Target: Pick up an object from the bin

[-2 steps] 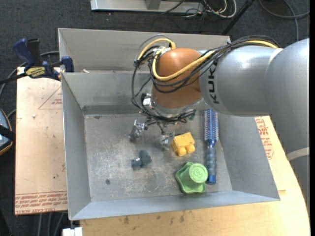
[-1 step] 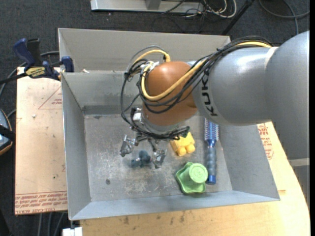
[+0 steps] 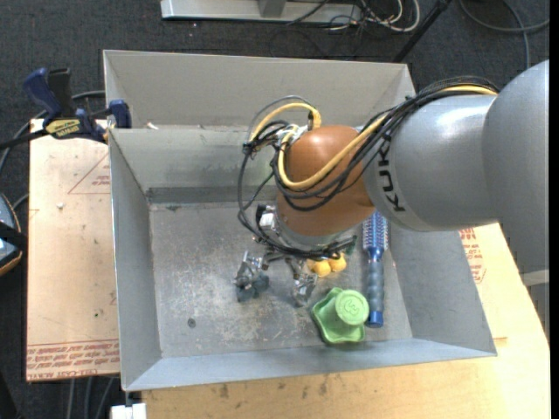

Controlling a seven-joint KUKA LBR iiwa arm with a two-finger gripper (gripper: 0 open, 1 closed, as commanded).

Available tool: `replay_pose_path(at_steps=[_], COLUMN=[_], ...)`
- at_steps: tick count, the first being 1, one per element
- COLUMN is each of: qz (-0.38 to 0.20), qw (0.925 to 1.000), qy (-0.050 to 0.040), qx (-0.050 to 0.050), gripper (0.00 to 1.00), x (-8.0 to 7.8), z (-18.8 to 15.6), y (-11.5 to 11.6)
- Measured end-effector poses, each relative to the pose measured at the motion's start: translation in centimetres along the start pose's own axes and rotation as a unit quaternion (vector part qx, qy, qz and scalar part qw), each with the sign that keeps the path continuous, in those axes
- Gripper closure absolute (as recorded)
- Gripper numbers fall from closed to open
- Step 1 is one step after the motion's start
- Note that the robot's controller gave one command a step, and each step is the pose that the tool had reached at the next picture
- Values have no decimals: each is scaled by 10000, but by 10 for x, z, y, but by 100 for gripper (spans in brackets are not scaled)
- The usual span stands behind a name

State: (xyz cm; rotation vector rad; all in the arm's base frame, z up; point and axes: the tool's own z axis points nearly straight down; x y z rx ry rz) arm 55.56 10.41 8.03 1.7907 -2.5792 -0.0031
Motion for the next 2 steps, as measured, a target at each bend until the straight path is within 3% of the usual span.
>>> replay_pose_path(at_steps=[1, 2], qz=[-18, 481], qw=[10000, 9988], qy=[-14, -38], qx=[14, 62], gripper=[100, 100], x=[-2, 22], z=[-2, -227], y=[0, -10])
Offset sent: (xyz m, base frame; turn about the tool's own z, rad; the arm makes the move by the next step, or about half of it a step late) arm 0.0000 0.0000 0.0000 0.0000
